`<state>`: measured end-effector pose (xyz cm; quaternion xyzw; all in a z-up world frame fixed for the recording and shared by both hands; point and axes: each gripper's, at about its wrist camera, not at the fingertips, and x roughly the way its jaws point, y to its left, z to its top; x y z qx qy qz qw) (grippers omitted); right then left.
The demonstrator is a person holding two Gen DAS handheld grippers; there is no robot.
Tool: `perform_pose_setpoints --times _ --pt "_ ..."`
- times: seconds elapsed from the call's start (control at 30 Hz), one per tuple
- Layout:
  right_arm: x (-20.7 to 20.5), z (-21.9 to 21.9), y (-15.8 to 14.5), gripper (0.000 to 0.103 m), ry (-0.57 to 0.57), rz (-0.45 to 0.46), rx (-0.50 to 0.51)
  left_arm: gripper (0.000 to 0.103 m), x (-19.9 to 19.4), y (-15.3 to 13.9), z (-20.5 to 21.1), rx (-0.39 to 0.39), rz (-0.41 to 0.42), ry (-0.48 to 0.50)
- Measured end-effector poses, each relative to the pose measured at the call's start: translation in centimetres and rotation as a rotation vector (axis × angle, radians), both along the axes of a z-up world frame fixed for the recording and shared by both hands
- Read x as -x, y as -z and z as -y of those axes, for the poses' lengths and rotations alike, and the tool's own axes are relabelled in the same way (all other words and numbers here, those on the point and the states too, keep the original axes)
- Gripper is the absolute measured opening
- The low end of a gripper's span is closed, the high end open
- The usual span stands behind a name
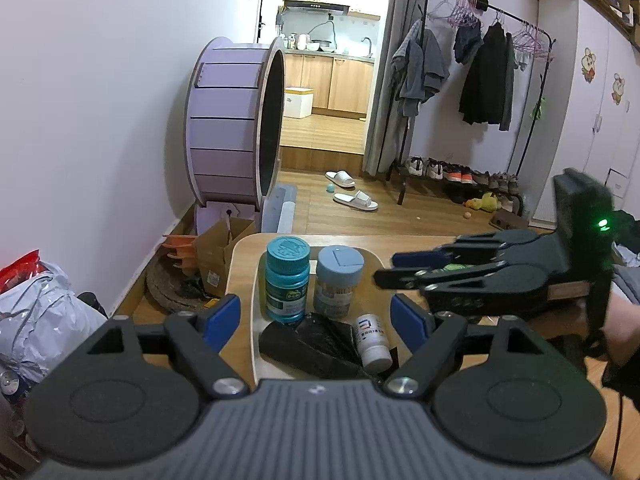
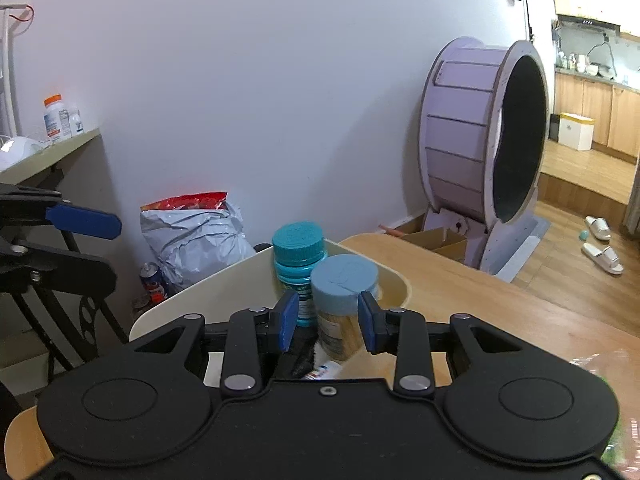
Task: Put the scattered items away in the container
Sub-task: 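Move the right tool to the black power ball and close on it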
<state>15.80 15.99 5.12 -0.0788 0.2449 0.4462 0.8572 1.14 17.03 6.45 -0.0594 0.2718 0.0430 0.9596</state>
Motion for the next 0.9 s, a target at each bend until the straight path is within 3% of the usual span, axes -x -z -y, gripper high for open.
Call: perform_pose_setpoints --times 0.13,0.37,0.5,0.6,0.73,0.9 --pt "0.4 2.3 -0.6 0.035 0.03 0.023 0.015 0.081 -0.3 0.4 0.7 -0.001 -0.01 0.024" --pt "0.9 7.7 -0.6 0.056 0.139 0.048 0.053 0.081 -0.8 1.2 2.8 0.021 0.001 0.09" --pt "0.9 10.0 0.3 0.058 0.198 0.046 0.079 0.081 -1.0 1.6 4.1 0.036 0.011 0.129" --pt "0.9 10.4 1.4 0.062 0.217 0.041 0.108 0.081 -1.2 2.0 4.7 0.04 0.012 0.145" --pt "0.6 9.5 2.9 0.08 0.196 0.039 0.105 0.081 -1.5 2.3 5.0 0.04 0.009 0.154" --pt "0.1 8.5 4.4 0.084 0.183 0.038 0.119 0.081 -1.9 2.8 5.5 0.04 0.005 0.166"
